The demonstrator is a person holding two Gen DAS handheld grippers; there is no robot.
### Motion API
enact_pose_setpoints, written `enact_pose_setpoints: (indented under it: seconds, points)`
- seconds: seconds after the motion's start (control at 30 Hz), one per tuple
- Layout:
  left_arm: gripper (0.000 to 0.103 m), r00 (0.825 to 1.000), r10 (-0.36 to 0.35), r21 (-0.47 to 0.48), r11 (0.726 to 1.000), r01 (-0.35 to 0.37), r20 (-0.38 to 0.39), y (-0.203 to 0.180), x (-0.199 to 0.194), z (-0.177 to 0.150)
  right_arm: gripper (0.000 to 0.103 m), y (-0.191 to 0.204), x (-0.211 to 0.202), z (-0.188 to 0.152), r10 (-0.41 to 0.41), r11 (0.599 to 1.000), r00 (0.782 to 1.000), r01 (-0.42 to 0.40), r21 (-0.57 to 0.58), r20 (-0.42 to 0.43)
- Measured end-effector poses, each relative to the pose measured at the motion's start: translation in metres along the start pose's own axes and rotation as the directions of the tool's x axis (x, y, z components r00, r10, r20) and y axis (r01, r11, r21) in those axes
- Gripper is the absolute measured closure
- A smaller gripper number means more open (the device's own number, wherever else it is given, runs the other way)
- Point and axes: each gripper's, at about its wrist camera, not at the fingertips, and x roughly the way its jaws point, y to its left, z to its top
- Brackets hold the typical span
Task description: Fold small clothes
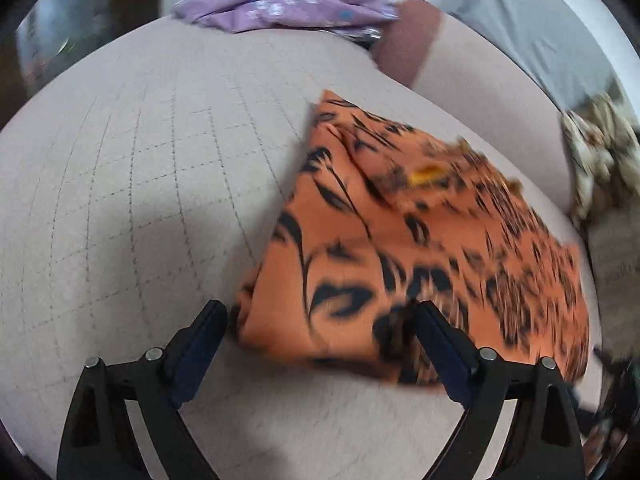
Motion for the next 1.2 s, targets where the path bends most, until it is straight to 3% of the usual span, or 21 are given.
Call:
enact_pose_setpoints:
  seconds: [0.1,0.13,0.17,0.2,0.23,0.3,0.37,0.5,0.6,0.67,0.7,0.73,0.77,0.8,0.83,0.87,0.9,0.97,1.0,1.1,1.2]
  points:
    - [0.010,1.000,0.029,-0.067,0.997,-0.028,0.012,-0.005,0.010,0.011,0.025,0.000,0.005,0.007,-0.025,0.996,0.996,0.018,0.089,0.081]
    - [0.023,0.999,0.030,-0.066,0.997,-0.029,0.014,-0.007,0.012,0.015,0.027,0.001,0.007,0.009,-0.030,0.995,0.994,0.019,0.097,0.106]
    - [0.077,0.999,0.050,-0.055,0.997,-0.050,-0.008,-0.009,0.016,0.021,0.033,0.004,0.009,0.014,-0.036,0.995,0.993,0.025,0.098,0.114]
    - [0.085,0.999,0.026,-0.061,0.998,-0.028,-0.039,-0.009,0.021,0.025,0.068,0.005,0.012,0.016,-0.058,0.994,0.991,0.047,0.095,0.119]
    - [0.085,0.999,0.008,-0.089,0.996,-0.013,-0.053,-0.006,0.022,0.030,0.091,0.005,0.018,0.019,-0.076,0.993,0.993,0.066,0.098,0.093]
    - [0.086,0.999,-0.009,-0.066,0.998,0.007,-0.036,-0.010,0.011,0.040,0.092,0.012,0.022,0.025,-0.096,0.993,0.992,0.090,0.072,0.080]
    - [0.086,0.998,-0.037,-0.012,0.999,0.038,0.047,-0.025,-0.018,0.051,0.093,0.033,0.018,0.028,-0.082,0.997,0.993,0.081,0.013,0.087]
    - [0.087,0.984,-0.115,0.014,0.993,0.114,0.137,-0.040,-0.075,0.052,0.094,0.095,-0.033,0.027,0.000,0.989,0.985,0.025,-0.147,0.170]
    - [0.086,0.975,-0.139,0.051,0.990,0.132,0.175,-0.029,-0.115,0.022,0.094,0.116,-0.074,0.010,0.039,0.972,0.980,0.008,-0.235,0.195]
    - [0.079,0.983,-0.114,0.048,0.993,0.108,0.145,-0.011,-0.111,-0.006,0.094,0.109,-0.092,-0.007,0.031,0.969,0.981,0.018,-0.247,0.192]
    - [0.074,0.991,-0.080,0.035,0.996,0.077,0.110,0.002,-0.100,-0.024,0.091,0.090,-0.099,-0.021,-0.011,0.968,0.983,0.056,-0.243,0.181]
    - [0.054,0.998,-0.034,0.019,0.999,0.033,0.059,0.018,-0.081,-0.043,0.088,0.070,-0.098,-0.031,-0.055,0.968,0.986,0.092,-0.235,0.158]
    - [0.046,1.000,0.022,0.008,1.000,-0.022,-0.015,0.036,-0.052,-0.062,0.081,0.055,-0.091,-0.038,-0.096,0.965,0.986,0.126,-0.228,0.137]
    - [0.049,0.996,0.036,-0.006,0.999,-0.036,-0.080,0.051,-0.033,-0.075,0.053,0.019,-0.076,-0.046,-0.200,0.954,0.976,0.213,-0.209,0.081]
    - [0.048,1.000,-0.001,0.011,1.000,0.001,-0.011,0.056,-0.038,-0.079,0.052,-0.012,-0.066,-0.051,-0.262,0.949,0.965,0.259,-0.179,0.011]
    - [0.047,0.999,0.007,0.050,0.999,-0.009,0.039,0.054,-0.049,-0.080,0.052,-0.026,-0.074,-0.053,-0.153,0.971,0.986,0.161,-0.178,0.059]
    - [0.046,0.998,0.055,0.072,0.996,-0.056,0.024,0.051,-0.054,-0.075,0.050,-0.028,-0.087,-0.054,-0.129,0.974,0.988,0.142,-0.176,0.086]
    - [0.046,0.998,0.039,0.064,0.997,-0.042,0.046,0.054,-0.063,-0.062,0.037,-0.022,-0.107,-0.052,-0.167,0.964,0.979,0.187,-0.189,0.114]
    - [0.046,0.997,0.034,0.055,0.998,-0.038,0.062,0.055,-0.066,-0.057,0.032,-0.015,-0.122,-0.047,-0.183,0.952,0.968,0.218,-0.215,0.170]
    - [0.046,0.996,0.026,0.066,0.997,-0.031,0.081,0.051,-0.070,-0.038,0.032,-0.005,-0.151,-0.029,-0.206,0.929,0.947,0.268,-0.256,0.245]
    - [0.046,0.997,-0.002,0.149,0.989,-0.009,0.074,0.035,-0.060,-0.028,0.032,0.020,-0.142,-0.005,-0.162,0.918,0.965,0.223,-0.327,0.205]
